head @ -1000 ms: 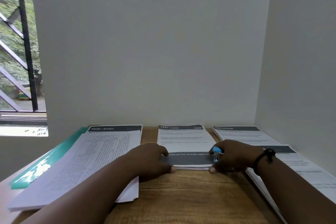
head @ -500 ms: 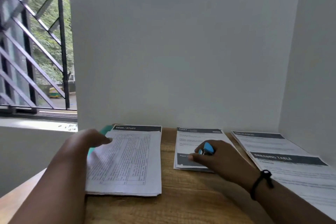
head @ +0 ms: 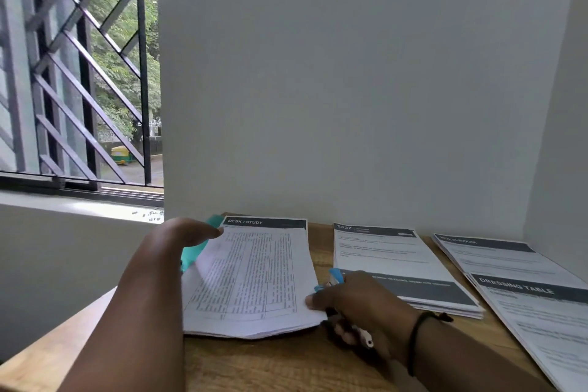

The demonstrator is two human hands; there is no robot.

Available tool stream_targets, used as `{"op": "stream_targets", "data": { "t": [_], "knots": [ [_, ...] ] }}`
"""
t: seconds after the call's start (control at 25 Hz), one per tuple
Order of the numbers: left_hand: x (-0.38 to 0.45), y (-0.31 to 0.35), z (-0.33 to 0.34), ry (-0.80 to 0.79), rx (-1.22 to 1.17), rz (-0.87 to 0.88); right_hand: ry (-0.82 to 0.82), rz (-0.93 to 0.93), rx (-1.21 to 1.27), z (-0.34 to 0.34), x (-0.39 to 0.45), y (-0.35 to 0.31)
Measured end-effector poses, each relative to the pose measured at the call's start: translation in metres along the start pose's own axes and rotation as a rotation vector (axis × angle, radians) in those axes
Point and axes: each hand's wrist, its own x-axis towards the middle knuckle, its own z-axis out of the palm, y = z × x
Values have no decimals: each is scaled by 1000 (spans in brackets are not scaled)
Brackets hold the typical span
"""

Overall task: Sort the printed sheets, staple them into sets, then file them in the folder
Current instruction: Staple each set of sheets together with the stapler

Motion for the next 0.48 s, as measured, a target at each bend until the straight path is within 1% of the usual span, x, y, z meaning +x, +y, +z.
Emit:
{"op": "stream_targets", "data": {
  "t": [0.12,0.2,0.32,0.4,0.48],
  "knots": [
    [3,-1,0,-13,-27,-2,-29,19,158,-8,2,2],
    [5,-2,0,-6,-42,-6,-18,-11,218,-10,4,3],
    [8,1,2,41,-54,29,27,-105,285,-21,3,-4],
    [12,4,8,55,-3,60,84,-147,354,-42,4,-13],
    [19,7,13,90,67,99,139,-143,425,-74,4,-22]
  ]
}}
